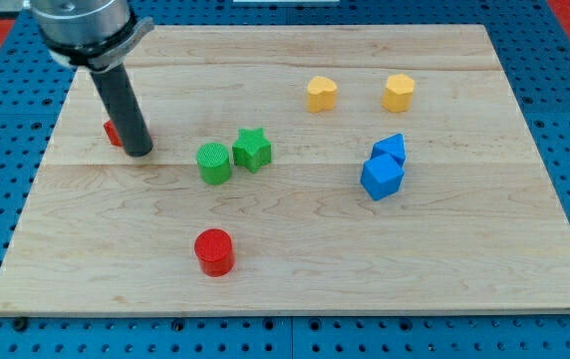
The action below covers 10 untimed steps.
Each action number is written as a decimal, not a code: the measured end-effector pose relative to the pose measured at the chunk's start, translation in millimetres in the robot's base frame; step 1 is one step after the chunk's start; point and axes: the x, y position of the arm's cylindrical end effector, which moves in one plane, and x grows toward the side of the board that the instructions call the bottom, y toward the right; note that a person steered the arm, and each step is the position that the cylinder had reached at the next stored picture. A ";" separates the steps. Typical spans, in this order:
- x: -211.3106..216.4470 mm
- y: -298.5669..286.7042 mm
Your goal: Place the red star vertically above the green star
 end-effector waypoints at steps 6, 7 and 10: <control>-61.1 50.0; -64.3 91.5; -124.1 99.8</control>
